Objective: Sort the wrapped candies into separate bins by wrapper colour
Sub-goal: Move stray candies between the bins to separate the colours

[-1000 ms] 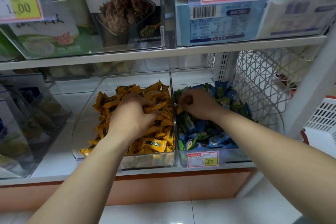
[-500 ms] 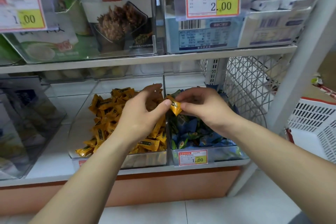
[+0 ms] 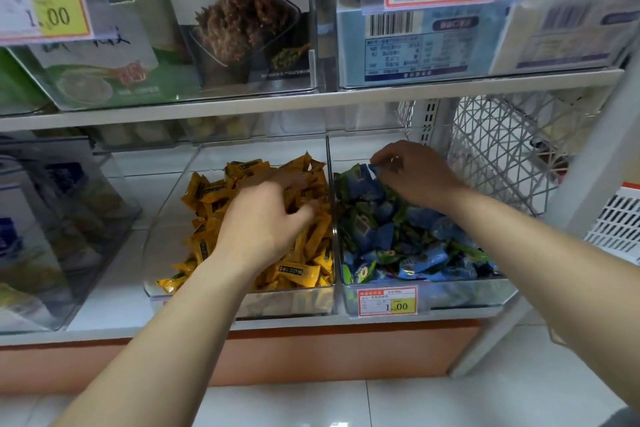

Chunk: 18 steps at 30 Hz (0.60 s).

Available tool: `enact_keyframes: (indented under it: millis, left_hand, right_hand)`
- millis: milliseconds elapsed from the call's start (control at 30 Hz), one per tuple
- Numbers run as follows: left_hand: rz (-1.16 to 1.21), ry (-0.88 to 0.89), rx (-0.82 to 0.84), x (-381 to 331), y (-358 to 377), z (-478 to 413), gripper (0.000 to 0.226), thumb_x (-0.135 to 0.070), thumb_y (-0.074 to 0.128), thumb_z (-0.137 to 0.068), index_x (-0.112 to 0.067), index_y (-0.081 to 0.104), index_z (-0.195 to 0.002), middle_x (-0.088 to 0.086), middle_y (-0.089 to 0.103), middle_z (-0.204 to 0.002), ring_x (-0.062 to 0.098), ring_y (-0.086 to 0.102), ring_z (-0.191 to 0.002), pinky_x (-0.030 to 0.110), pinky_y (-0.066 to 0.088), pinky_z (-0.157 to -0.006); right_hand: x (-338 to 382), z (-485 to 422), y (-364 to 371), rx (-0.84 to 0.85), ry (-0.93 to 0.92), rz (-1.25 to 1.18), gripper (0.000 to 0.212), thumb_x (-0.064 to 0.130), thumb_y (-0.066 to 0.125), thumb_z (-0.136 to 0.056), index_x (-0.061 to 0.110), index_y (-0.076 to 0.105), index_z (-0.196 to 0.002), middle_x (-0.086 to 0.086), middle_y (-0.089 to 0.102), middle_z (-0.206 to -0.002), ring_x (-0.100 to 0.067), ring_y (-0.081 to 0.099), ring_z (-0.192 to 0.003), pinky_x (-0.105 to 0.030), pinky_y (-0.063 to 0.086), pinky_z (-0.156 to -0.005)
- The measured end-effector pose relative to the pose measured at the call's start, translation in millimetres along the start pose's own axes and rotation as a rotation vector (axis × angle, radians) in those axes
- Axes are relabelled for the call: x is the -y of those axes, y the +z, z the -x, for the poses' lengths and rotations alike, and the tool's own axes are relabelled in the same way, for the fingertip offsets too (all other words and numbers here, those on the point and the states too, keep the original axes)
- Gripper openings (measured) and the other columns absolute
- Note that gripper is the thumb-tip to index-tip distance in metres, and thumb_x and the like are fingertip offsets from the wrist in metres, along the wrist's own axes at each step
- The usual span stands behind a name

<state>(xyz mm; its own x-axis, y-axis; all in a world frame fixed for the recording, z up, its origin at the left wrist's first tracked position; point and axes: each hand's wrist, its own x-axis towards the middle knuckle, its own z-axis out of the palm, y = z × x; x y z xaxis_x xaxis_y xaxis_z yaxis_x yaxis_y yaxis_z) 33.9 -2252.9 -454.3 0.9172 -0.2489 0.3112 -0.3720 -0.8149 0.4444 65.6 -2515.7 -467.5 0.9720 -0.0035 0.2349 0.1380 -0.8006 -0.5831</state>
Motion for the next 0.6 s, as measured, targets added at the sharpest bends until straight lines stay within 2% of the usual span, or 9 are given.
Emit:
enact_keyframes:
  millis: [133,233,300,367,467,533,600]
  left_hand:
    - [0.003,0.054,0.083,-8.2,18.5,1.1,0.054,-0.062,0.057,-0.087,-0.036,0.055,-0.134,-0.01,0.065,-0.126,0.012,0.063,-0.109,0.029,0.053,-0.085]
    - [-0.018,0.049,0.122,-3.1,25.8,-2.5,0.053,-0.065,0.054,-0.088,-0.038,0.054,-0.134,-0.011,0.067,-0.123,0.012,0.063,-0.108,0.029,0.054,-0.081]
    - [-0.007,0.069,0.129,0.5,28.1,-4.3,0.048,-0.064,0.052,-0.089,-0.038,0.059,-0.128,-0.014,0.067,-0.12,0.009,0.061,-0.106,0.021,0.05,-0.074]
    - [0.006,0.08,0.122,2.9,29.3,-4.7,0.047,-0.065,0.051,-0.088,-0.038,0.062,-0.125,-0.016,0.067,-0.12,0.009,0.059,-0.11,0.019,0.048,-0.076]
    - [0.03,0.08,0.129,3.9,28.2,-4.3,0.049,-0.07,0.047,-0.084,-0.04,0.064,-0.12,-0.017,0.067,-0.116,0.012,0.056,-0.114,0.037,0.053,-0.087]
    - [0.044,0.082,0.138,4.3,27.0,-3.9,0.052,-0.073,0.044,-0.082,-0.04,0.066,-0.116,-0.018,0.068,-0.111,0.012,0.058,-0.11,0.039,0.054,-0.086]
    - [0.047,0.087,0.148,4.6,26.8,-3.6,0.055,-0.076,0.041,-0.08,-0.041,0.066,-0.115,-0.018,0.068,-0.109,0.012,0.058,-0.109,0.04,0.054,-0.085]
  right_hand:
    - [-7.0,-35.7,30.1,0.233,-0.115,0.239,0.049,0.043,0.065,-0.088,0.024,0.057,-0.133,-0.002,0.055,-0.134,-0.022,0.054,-0.118,-0.033,0.042,-0.091]
    - [-10.3,-57.0,53.5,0.457,-0.067,0.447,0.091,0.069,0.065,-0.077,0.028,0.033,-0.152,-0.007,0.04,-0.151,-0.031,0.045,-0.132,-0.044,0.042,-0.105]
    - [-15.3,-65.0,64.3,0.513,-0.044,0.598,0.105,0.079,0.062,-0.071,0.033,0.019,-0.155,-0.007,0.036,-0.152,-0.034,0.041,-0.134,-0.045,0.041,-0.105]
    - [-19.4,-68.3,67.0,0.519,-0.044,0.57,0.095,0.071,0.067,-0.073,0.031,0.029,-0.151,-0.009,0.044,-0.142,-0.031,0.048,-0.123,-0.039,0.045,-0.093]
    - [-22.5,-61.8,56.6,0.589,-0.064,0.523,0.065,0.054,0.069,-0.081,0.024,0.049,-0.135,-0.007,0.058,-0.129,-0.021,0.056,-0.102,-0.03,0.044,-0.079]
    - [-24.0,-48.0,43.5,0.638,-0.076,0.528,0.042,0.051,0.067,-0.084,0.029,0.057,-0.118,-0.002,0.064,-0.116,-0.015,0.057,-0.088,-0.029,0.047,-0.069]
    - [-21.4,-32.9,25.9,0.642,-0.086,0.521,0.033,0.05,0.065,-0.085,0.035,0.056,-0.112,0.007,0.061,-0.106,-0.012,0.056,-0.083,-0.025,0.042,-0.059]
